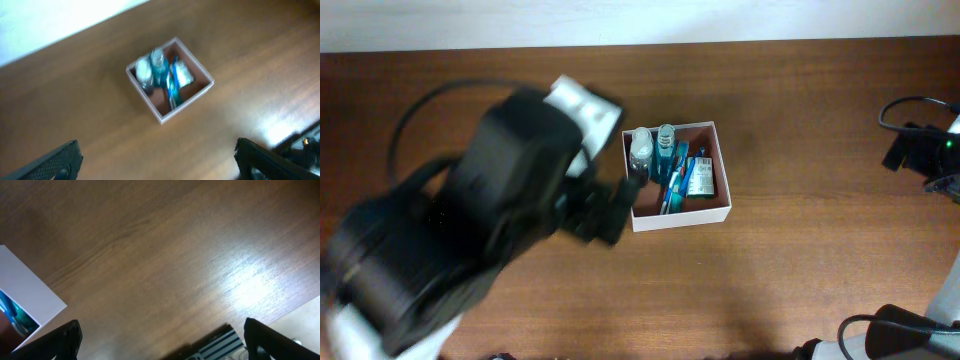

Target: Pack container

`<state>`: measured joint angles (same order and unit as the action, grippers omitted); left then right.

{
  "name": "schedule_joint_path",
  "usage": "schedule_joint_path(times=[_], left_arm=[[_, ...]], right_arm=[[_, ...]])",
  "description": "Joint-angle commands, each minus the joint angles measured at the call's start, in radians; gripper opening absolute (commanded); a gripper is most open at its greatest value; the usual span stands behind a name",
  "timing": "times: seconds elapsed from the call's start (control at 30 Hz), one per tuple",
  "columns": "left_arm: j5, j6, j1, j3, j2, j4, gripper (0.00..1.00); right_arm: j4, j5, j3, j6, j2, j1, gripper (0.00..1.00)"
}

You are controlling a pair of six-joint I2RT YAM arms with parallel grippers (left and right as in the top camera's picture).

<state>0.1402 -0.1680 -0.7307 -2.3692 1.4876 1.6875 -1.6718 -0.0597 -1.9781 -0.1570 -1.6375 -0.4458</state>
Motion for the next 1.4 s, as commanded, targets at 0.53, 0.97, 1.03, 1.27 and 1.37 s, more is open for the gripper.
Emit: schedule_joint_path(times=[0.53, 0.97, 1.03, 1.27, 1.37], left_arm=[[-0.013, -0.071, 0.000, 0.357, -0.356, 0.000, 0.99], [-0.016, -0.068, 0.000, 0.425, -0.360, 0.000, 0.99], [0.015, -0.066, 0.001, 0.479, -0.361, -0.002, 1.00], [0.031, 0.102, 0.030, 0.766, -0.453, -0.240, 1.00], [-0.018, 0.148, 0.103, 0.940, -0.529, -0.404, 0.99]], right_arm=[[0.003, 0.003, -0.001, 0.003, 0.010, -0.006, 0.98], [0.003, 0.003, -0.002, 0.003, 0.010, -0.006, 0.98], [0.003, 0.003, -0.002, 0.003, 0.010, -0.006, 0.99], [0.003, 0.003, -0.002, 0.003, 0.010, -0.006, 0.99], [0.003, 0.003, -0.002, 0.003, 0.010, -0.006, 0.99]])
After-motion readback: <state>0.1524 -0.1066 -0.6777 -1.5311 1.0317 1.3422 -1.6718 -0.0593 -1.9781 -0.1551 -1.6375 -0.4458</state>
